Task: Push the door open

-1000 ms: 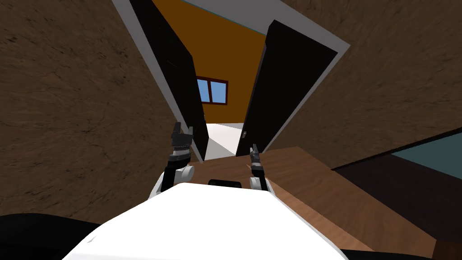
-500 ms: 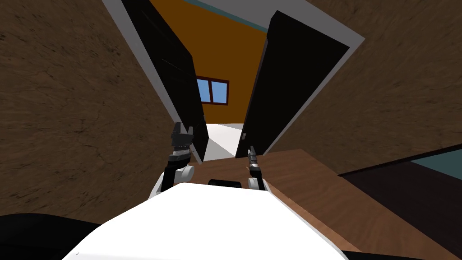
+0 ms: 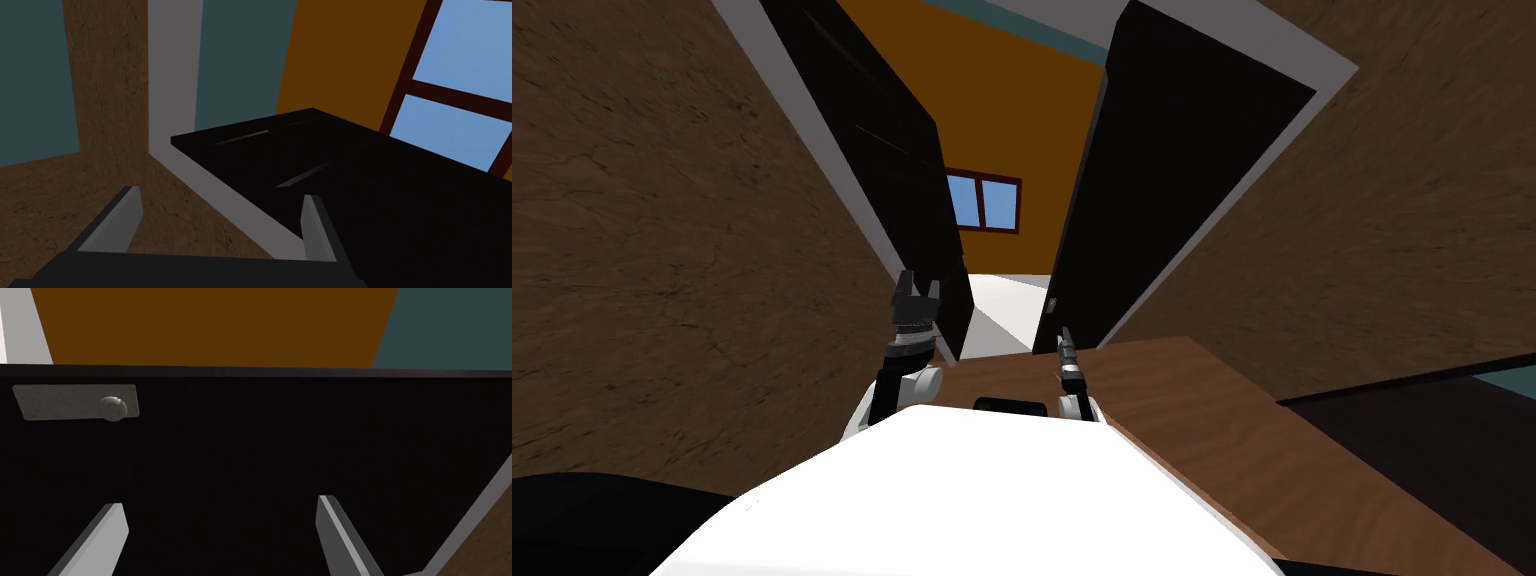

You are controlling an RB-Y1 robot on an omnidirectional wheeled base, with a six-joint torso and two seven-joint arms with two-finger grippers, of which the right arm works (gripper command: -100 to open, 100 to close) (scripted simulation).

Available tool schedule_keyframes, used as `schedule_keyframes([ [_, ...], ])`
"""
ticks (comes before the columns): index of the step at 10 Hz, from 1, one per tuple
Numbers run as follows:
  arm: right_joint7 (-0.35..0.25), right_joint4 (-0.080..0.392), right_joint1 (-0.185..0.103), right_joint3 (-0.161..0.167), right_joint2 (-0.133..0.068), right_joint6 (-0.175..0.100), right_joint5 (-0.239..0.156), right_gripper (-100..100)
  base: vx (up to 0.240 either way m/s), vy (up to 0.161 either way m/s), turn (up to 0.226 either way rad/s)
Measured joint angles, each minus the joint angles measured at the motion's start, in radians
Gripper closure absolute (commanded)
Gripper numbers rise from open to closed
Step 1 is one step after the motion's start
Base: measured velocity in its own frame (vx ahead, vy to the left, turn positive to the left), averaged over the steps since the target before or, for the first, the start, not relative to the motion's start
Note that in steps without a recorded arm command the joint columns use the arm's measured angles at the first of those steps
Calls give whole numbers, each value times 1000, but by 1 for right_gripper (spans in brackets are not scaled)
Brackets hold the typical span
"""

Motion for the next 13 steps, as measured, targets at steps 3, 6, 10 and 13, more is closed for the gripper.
schedule_keyframes([
  [3, -9, 92, -32, 5, -1, -23, -6, -100, 84, -84, 50],
  [6, -12, 174, -58, 12, 4, -44, -9, -100, 88, -68, 44],
  [10, -18, 273, -93, 20, 9, -68, -15, -100, 86, -77, 42],
  [13, -26, 332, -115, 24, 8, -80, -19, -100, 82, -62, 36],
])
